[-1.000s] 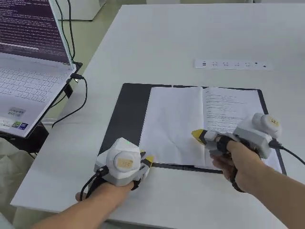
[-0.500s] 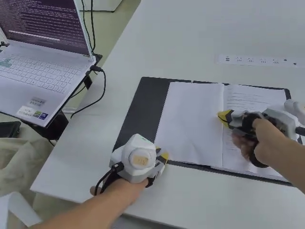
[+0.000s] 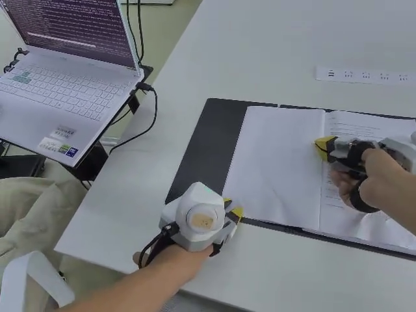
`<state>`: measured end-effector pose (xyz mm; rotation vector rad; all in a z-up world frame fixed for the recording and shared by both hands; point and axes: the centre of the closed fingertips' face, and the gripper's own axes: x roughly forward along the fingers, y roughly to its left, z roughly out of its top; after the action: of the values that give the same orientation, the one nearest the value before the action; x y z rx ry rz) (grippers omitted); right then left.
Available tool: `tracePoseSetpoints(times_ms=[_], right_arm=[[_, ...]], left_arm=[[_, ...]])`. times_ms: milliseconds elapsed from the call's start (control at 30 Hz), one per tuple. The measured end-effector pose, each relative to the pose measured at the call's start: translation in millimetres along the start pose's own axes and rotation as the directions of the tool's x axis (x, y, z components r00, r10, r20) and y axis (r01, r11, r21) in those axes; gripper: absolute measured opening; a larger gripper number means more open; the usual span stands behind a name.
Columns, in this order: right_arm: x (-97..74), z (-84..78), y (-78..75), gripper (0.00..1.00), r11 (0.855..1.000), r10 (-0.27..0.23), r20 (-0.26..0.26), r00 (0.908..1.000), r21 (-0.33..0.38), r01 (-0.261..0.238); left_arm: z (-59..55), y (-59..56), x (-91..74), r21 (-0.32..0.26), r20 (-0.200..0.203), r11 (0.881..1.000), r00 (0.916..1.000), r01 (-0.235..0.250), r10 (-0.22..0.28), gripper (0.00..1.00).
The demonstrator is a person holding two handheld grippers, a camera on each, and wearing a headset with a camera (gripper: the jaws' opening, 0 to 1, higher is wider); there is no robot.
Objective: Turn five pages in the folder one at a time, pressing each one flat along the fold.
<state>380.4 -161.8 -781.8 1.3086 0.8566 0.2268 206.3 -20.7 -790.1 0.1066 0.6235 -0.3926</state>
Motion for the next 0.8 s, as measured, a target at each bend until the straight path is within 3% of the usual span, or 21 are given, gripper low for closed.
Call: tracePoseSetpoints(times_ms=[367, 800], right_arm=[[21.9, 28.1, 8.8, 0.0, 0.998, 0.018, 0.079, 0.9967, 0.054, -0.022], [52.8, 54.9, 22.8, 0.0, 1.0, 0.01, 0.128, 0.9918, 0.012, -0.012]], left_arm=[[-1.1, 1.3, 0.5, 0.001, 0.012, 1.0, 0.9999, -0.001, 0.001, 0.12], [-2.1, 2.0, 1.5, -0.008, 0.026, 1.0, 0.9996, -0.007, 0.008, 0.12]])
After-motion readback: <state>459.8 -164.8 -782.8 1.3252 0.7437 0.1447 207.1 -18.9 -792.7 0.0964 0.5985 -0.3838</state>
